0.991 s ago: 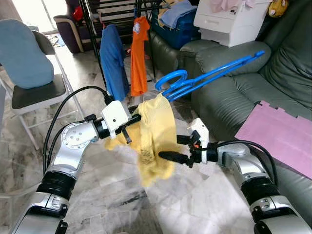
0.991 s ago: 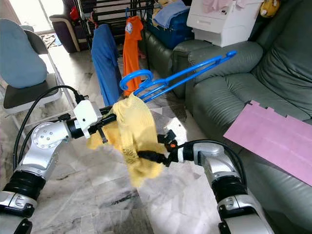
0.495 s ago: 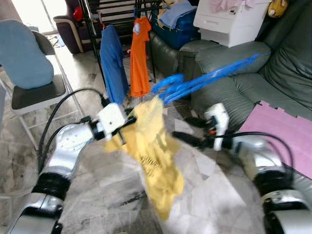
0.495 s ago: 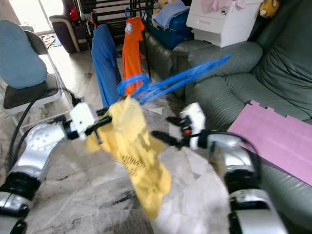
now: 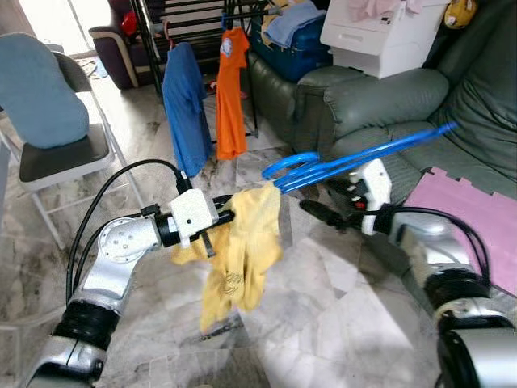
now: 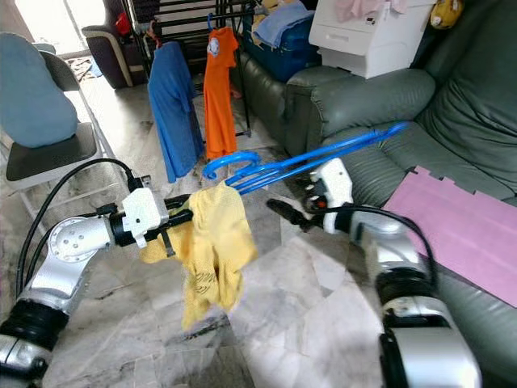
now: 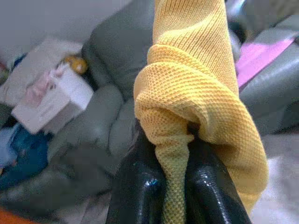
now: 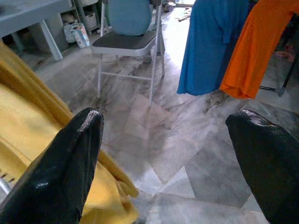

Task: Hang hanger

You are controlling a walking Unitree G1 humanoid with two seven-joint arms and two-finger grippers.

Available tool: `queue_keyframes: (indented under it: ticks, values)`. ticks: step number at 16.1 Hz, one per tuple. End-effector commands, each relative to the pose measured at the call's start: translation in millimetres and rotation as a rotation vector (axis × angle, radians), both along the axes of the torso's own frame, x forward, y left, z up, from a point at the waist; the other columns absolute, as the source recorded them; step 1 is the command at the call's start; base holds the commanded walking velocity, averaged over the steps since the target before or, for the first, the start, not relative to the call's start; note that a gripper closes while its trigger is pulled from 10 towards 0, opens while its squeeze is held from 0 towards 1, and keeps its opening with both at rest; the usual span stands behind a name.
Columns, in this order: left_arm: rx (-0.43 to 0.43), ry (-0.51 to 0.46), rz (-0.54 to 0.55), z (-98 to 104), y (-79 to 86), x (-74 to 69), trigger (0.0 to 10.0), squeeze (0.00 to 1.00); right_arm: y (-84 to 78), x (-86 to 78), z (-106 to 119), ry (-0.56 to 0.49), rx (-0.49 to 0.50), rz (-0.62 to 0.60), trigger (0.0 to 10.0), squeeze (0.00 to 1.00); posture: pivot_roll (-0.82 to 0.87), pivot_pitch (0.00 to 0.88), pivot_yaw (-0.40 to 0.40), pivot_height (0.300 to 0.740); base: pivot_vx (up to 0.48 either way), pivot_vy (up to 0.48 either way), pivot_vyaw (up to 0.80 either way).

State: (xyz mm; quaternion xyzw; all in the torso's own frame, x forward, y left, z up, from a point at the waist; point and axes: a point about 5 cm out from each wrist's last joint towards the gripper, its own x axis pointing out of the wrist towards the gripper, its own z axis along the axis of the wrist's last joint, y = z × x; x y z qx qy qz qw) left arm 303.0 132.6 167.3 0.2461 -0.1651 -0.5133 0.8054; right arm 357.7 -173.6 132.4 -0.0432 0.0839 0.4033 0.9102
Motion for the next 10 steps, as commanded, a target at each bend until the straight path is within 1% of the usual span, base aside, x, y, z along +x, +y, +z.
queue_keyframes:
  ticks: [1,4,6,9,10]
  values:
    - [-0.041,-0.032,-0.041,12.4,-7.9,-4.2,0.0,0.00,13.6,4.0,5.9,-0.025,-0.009,0.037,10.0,0.00,-0.04,0.000,0.039,0.740,0.000,0.000,0.00]
    - [-0.086,-0.033,-0.099,21.6,-21.9,-10.2,0.0,0.00,29.8,4.0,3.0,-0.021,-0.002,0.088,10.0,0.00,-0.04,0.000,0.036,0.740,0.000,0.000,0.00]
    - [-0.096,-0.033,-0.106,24.0,-25.6,-11.3,0.0,0.00,33.7,2.7,1.9,-0.015,0.002,0.118,10.0,0.00,-0.04,0.000,0.035,0.740,0.000,0.000,0.00]
    - [-0.094,-0.042,-0.033,24.0,-21.5,-3.4,0.0,0.00,33.9,-8.1,-2.2,0.034,0.039,0.247,10.0,0.00,-0.05,0.000,0.036,0.740,0.000,0.000,0.00]
    - [-0.097,-0.043,-0.024,24.3,-21.1,-2.4,0.0,0.00,33.5,-9.7,-3.0,0.040,0.040,0.262,10.0,0.00,-0.05,0.000,0.036,0.740,0.000,0.000,0.00]
